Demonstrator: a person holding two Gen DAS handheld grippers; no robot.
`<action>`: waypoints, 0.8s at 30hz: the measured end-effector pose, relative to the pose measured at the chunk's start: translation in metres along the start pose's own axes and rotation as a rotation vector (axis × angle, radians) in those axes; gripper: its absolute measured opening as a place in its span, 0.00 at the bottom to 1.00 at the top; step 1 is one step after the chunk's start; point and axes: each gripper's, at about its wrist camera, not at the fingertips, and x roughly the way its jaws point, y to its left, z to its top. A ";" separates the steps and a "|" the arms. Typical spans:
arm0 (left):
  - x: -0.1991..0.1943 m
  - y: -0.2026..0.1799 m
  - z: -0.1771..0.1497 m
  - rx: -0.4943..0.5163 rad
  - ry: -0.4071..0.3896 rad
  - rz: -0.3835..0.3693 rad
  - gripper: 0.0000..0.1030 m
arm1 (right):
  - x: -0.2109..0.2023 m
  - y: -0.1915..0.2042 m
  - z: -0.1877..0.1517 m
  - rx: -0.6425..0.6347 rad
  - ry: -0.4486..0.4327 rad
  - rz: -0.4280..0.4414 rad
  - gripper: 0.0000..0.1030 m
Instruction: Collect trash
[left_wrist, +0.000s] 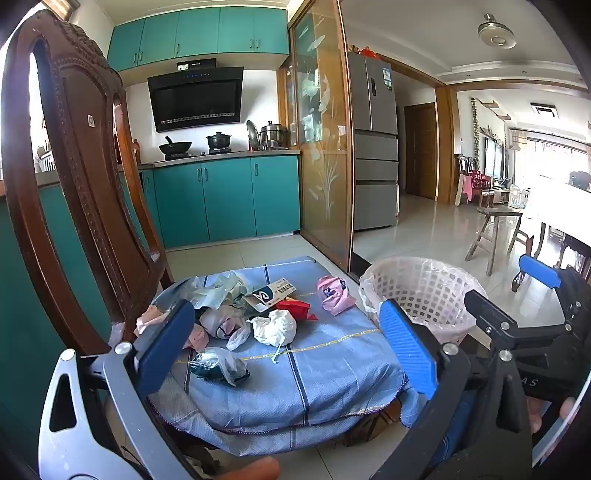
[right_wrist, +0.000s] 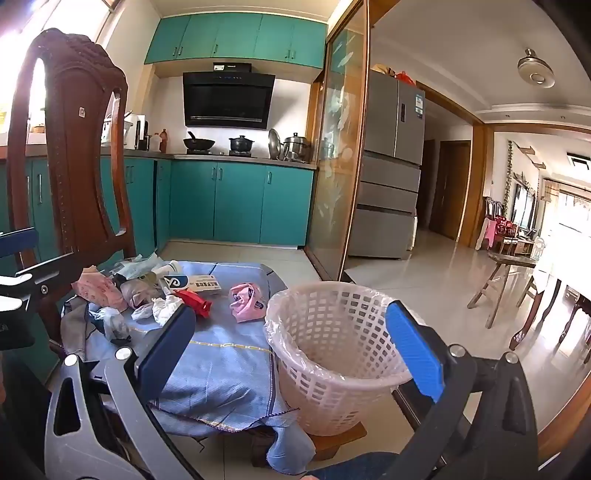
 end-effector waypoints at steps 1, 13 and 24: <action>0.000 0.000 0.000 0.001 0.000 0.000 0.97 | 0.000 0.000 0.000 -0.002 0.002 0.000 0.97; 0.001 0.001 0.000 0.001 -0.001 0.000 0.97 | -0.007 0.005 0.006 0.000 -0.003 -0.003 0.97; 0.002 0.000 -0.003 -0.002 0.000 0.000 0.97 | -0.012 0.007 0.009 -0.008 -0.017 0.000 0.97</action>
